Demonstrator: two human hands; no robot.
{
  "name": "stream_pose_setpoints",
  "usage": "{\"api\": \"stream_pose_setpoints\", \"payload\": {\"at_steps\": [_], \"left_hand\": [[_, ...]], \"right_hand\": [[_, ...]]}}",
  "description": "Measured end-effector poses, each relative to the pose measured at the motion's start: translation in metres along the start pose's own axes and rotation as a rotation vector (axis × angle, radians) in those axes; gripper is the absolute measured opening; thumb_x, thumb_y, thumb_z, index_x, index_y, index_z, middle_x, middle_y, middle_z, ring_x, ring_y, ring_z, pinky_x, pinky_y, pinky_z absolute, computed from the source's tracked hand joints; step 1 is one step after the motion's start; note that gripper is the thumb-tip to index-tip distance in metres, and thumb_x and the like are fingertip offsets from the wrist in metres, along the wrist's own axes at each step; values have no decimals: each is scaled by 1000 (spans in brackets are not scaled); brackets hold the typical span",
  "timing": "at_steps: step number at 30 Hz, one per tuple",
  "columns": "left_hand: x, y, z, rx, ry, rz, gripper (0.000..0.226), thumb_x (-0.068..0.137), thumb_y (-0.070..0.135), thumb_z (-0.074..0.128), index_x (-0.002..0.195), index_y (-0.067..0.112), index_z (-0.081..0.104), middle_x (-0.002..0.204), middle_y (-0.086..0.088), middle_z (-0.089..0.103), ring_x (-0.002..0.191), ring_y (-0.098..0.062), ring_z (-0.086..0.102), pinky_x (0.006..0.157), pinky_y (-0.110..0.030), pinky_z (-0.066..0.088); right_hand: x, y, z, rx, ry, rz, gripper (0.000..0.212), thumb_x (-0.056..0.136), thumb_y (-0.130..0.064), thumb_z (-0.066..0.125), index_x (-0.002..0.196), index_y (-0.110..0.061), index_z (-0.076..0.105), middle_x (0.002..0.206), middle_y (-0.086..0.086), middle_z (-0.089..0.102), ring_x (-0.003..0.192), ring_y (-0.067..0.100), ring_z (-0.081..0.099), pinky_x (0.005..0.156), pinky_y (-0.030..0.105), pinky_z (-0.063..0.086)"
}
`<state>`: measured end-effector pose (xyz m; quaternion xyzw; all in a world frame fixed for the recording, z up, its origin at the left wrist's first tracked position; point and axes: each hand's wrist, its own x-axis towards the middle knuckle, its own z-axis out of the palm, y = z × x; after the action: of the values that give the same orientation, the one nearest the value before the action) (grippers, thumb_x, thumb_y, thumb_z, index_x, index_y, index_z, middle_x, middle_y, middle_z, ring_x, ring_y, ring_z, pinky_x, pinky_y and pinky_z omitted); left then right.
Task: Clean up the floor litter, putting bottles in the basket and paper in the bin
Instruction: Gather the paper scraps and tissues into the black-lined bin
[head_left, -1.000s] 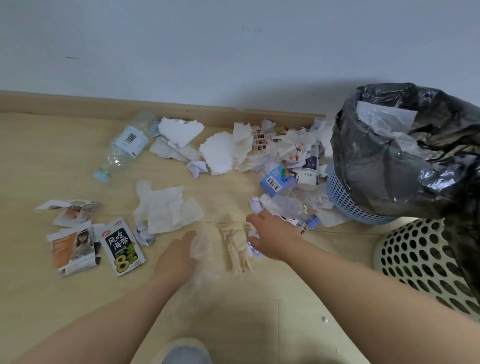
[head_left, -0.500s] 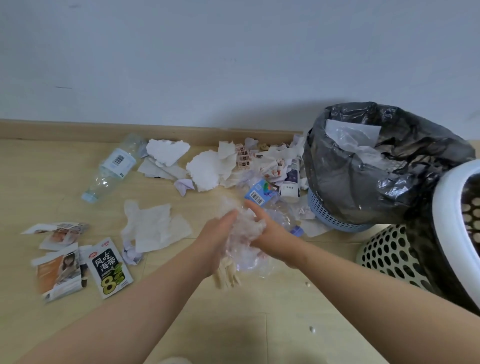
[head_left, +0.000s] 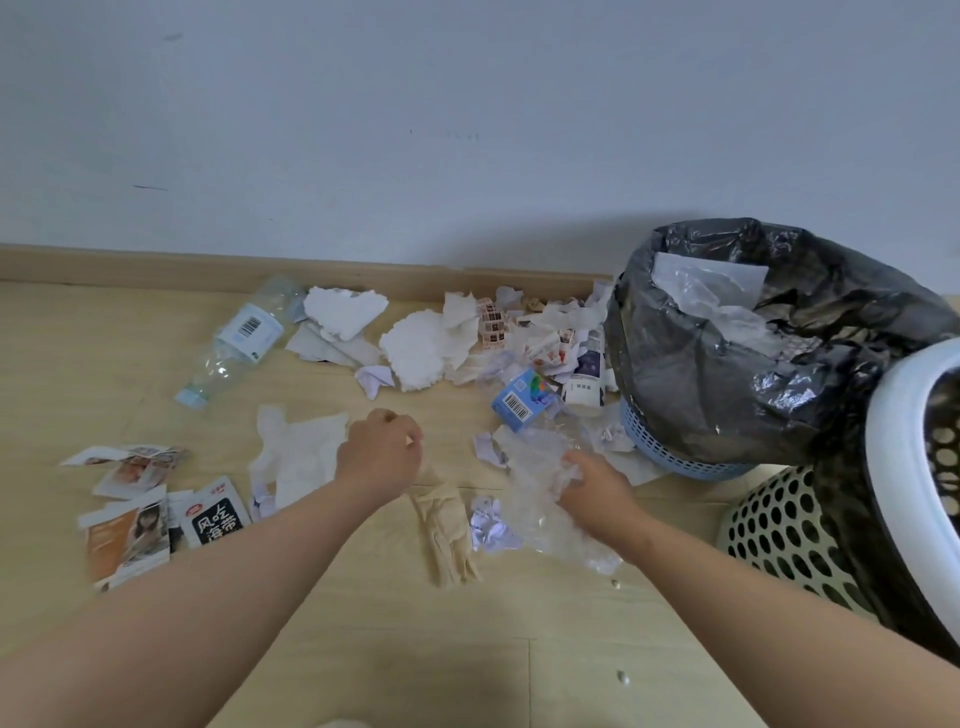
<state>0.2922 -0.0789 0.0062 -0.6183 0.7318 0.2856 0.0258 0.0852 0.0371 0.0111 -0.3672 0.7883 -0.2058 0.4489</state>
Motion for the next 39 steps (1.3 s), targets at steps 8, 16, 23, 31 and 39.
{"api": "stream_pose_setpoints", "payload": {"at_steps": [8, 16, 23, 31, 39], "left_hand": [[26, -92, -1, 109, -273, -287, 59, 87, 46, 51, 141, 31, 35, 151, -11, 19, 133, -32, 32, 109, -39, 30], [-21, -65, 54, 253, -258, 124, 52, 91, 15, 45, 142, 17, 37, 149, -5, 30, 138, -26, 29, 107, -36, 35], [-37, -52, 64, 73, -252, 241, 28, 83, 18, 56, 67, 33, 40, 71, 16, 45, 75, -8, 48, 54, -11, 31], [-34, -63, 67, 81, -288, 103, 46, 89, 12, 49, 131, 27, 37, 88, 4, 49, 71, -12, 49, 59, -23, 38], [-22, -23, 32, 4, -158, 106, 11, 85, 17, 53, 80, 18, 44, 80, 4, 48, 77, -19, 47, 60, -26, 31]], "right_hand": [[-9, 11, 12, -127, -119, -5, 18, 86, -8, 51, 94, -23, 57, 72, -4, 54, 62, 10, 50, 55, 22, 40], [-5, -1, 18, -158, -110, 8, 20, 85, -9, 53, 104, -9, 60, 82, 2, 59, 73, 16, 54, 63, 27, 44], [-7, -13, 23, -212, -115, -23, 27, 83, -12, 52, 108, -18, 60, 92, 1, 59, 81, 16, 56, 70, 27, 48], [-8, -13, 22, -211, -121, -27, 29, 85, -10, 51, 112, -14, 59, 93, 1, 57, 83, 17, 54, 71, 28, 46], [-14, -25, 8, -214, -103, -80, 48, 88, -6, 45, 133, -22, 48, 110, 5, 54, 86, 18, 51, 70, 23, 43]]}}
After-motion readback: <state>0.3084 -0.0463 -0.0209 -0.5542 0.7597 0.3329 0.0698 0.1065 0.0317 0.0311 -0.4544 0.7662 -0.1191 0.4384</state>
